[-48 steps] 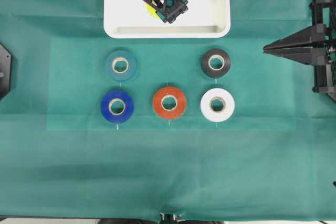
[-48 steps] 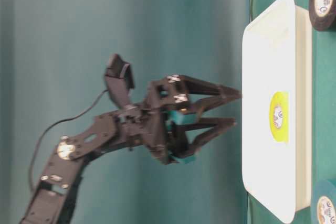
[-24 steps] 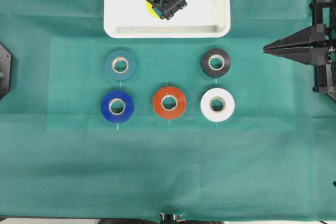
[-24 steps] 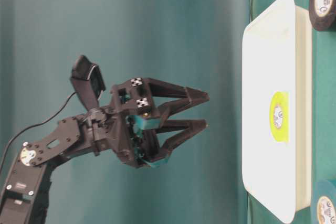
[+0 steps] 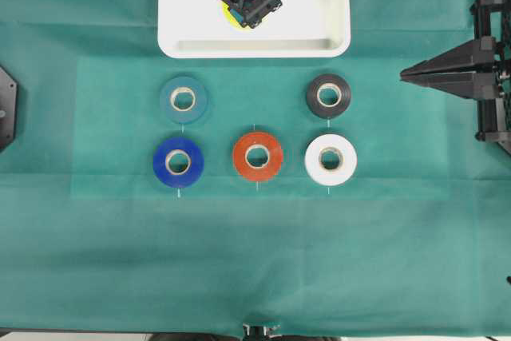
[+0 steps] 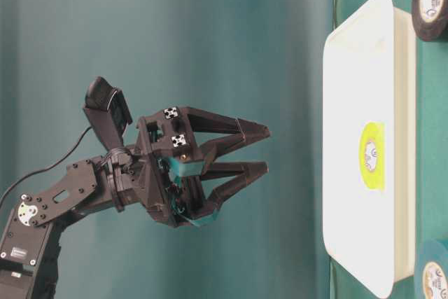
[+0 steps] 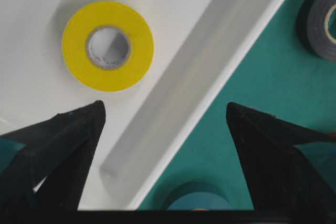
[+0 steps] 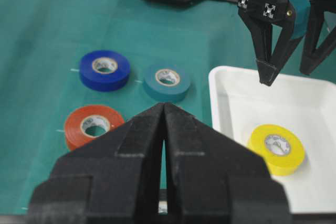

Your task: Place the tape from the fixed location into the white case.

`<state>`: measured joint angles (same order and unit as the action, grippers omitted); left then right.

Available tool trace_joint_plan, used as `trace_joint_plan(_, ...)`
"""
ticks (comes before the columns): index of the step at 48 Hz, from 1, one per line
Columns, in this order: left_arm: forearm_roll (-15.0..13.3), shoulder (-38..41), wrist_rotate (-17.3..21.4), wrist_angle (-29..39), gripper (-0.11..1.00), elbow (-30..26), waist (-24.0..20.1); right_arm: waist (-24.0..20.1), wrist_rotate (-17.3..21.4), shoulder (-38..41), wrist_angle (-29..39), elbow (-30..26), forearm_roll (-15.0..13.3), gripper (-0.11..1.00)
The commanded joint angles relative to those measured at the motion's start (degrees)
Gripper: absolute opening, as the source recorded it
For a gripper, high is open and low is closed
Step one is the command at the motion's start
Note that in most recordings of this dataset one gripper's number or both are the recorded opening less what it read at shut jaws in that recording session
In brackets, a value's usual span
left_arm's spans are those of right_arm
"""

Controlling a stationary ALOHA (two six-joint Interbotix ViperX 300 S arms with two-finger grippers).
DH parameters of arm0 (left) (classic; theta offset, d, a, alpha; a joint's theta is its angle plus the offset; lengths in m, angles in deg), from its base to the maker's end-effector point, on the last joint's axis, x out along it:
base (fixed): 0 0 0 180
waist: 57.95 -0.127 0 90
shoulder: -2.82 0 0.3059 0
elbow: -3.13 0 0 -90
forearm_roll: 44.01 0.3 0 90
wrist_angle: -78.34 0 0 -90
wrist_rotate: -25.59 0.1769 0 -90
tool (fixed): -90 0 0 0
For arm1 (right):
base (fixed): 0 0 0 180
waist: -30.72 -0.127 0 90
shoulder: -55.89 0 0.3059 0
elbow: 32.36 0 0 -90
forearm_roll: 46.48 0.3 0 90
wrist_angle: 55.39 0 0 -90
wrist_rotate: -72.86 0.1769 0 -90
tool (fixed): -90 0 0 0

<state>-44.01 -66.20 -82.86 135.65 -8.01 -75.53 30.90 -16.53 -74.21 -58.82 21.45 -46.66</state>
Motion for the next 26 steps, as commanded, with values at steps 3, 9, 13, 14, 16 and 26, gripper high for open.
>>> trace_joint_plan(3,-0.09,-2.55,-0.09,-0.18,0.96,-1.23,0.09,0.09,0.09,0.18,-0.18,-1.49,0.09,0.0)
trace_joint_plan(9,-0.09,-2.55,-0.09,-0.18,0.96,-1.23,0.09,0.0,0.09,0.18,-0.18,-1.49,0.09,0.0)
trace_joint_plan(13,-0.09,-2.55,-0.09,-0.18,0.96,-1.23,0.09,0.09,0.09,0.18,-0.18,-1.49,0.09,0.0)
trace_joint_plan(14,-0.09,-2.55,-0.09,-0.18,0.96,-1.23,0.0,0.09,0.09,0.18,-0.18,-1.49,0.09,0.0)
trace_joint_plan(16,-0.09,-2.55,0.0,-0.18,0.96,-1.32,0.09,0.0,0.09,0.18,-0.18,-1.49,0.09,0.0)
trace_joint_plan(26,-0.09,-2.99,0.0,-0.18,0.96,-1.58,0.79,0.09,0.09,0.18,-0.18,-1.49,0.09,0.0)
